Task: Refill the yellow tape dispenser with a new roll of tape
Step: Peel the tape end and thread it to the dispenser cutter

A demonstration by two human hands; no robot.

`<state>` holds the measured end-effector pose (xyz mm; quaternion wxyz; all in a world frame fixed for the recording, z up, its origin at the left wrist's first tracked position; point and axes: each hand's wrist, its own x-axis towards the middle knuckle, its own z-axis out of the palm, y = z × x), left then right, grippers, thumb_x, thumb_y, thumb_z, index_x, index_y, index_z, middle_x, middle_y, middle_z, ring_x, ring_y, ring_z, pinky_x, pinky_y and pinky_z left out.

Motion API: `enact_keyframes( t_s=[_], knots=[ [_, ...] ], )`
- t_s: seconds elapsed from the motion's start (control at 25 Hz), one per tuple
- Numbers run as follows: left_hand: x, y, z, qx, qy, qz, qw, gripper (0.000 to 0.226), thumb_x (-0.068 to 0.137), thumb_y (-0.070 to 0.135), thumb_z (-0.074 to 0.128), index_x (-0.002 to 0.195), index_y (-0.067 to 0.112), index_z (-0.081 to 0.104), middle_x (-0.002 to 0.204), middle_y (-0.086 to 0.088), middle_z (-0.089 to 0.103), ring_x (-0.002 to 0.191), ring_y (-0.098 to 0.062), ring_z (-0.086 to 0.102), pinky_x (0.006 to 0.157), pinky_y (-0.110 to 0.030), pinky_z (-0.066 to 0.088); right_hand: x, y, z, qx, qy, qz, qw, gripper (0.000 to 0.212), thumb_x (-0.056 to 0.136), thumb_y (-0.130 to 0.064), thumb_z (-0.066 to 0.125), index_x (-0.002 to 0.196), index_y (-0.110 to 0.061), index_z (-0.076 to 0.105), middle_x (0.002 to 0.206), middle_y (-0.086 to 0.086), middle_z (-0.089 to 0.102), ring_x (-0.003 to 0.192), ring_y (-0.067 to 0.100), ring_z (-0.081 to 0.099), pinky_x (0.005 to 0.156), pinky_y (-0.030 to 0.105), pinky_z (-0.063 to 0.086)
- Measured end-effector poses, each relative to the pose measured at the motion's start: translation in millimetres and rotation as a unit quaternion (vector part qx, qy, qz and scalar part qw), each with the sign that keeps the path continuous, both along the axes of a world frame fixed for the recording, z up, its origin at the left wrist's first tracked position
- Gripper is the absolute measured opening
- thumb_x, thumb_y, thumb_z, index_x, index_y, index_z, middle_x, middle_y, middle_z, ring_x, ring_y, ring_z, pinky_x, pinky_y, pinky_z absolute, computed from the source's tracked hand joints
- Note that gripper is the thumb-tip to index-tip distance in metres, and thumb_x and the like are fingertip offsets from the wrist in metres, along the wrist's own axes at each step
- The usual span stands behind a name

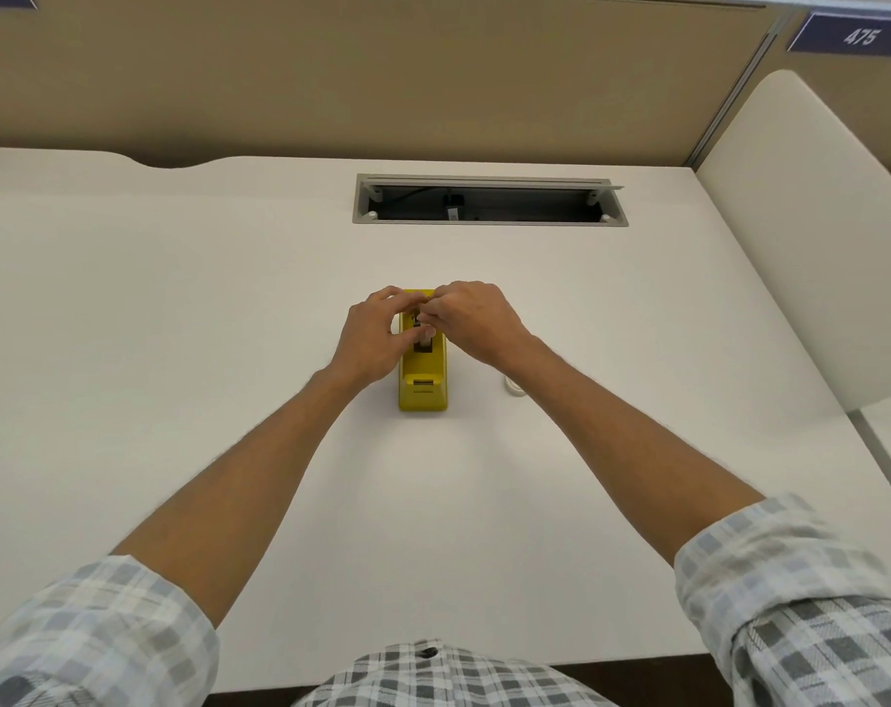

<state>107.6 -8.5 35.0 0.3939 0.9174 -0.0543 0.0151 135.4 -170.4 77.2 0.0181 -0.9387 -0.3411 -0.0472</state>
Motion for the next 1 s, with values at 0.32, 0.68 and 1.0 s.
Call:
enact_keyframes(
  t_s=[0.32,0.68,1.0],
  knots=[
    [-2,-1,1,-0.016,-0.009,0.007,1.000,0.042,0.083,0.032,0.072,0.122,0.021,0.060,0.119,0.003,0.067,0.112,-0.016,0.061,0.101,-0.045,0.046,12,6,13,-0.040,0.030,0.027,0.998,0.031,0.102,-0.031,0.047,0.114,-0.014,0.070,0.100,0.005,0.071,0.086,0.020,0.067,0.076,0.027,0.052],
    [-1,-1,1,-0.012,-0.019,0.003,1.000,0.039,0.084,0.030,0.071,0.120,0.021,0.061,0.117,0.003,0.069,0.110,-0.015,0.062,0.098,-0.038,0.048,10,9,13,-0.058,0.020,0.017,0.998,0.032,0.103,-0.030,0.045,0.104,-0.012,0.071,0.092,0.005,0.070,0.079,0.020,0.066,0.067,0.026,0.046],
    [-2,-2,2,-0.014,-0.015,0.003,1.000,0.039,0.084,0.030,0.071,0.121,0.022,0.060,0.118,0.003,0.069,0.111,-0.017,0.062,0.099,-0.041,0.048,6,9,10,-0.052,0.006,-0.001,0.999,0.029,0.102,-0.031,0.049,0.102,-0.011,0.070,0.091,0.005,0.069,0.068,0.016,0.055,0.062,0.025,0.037]
  ],
)
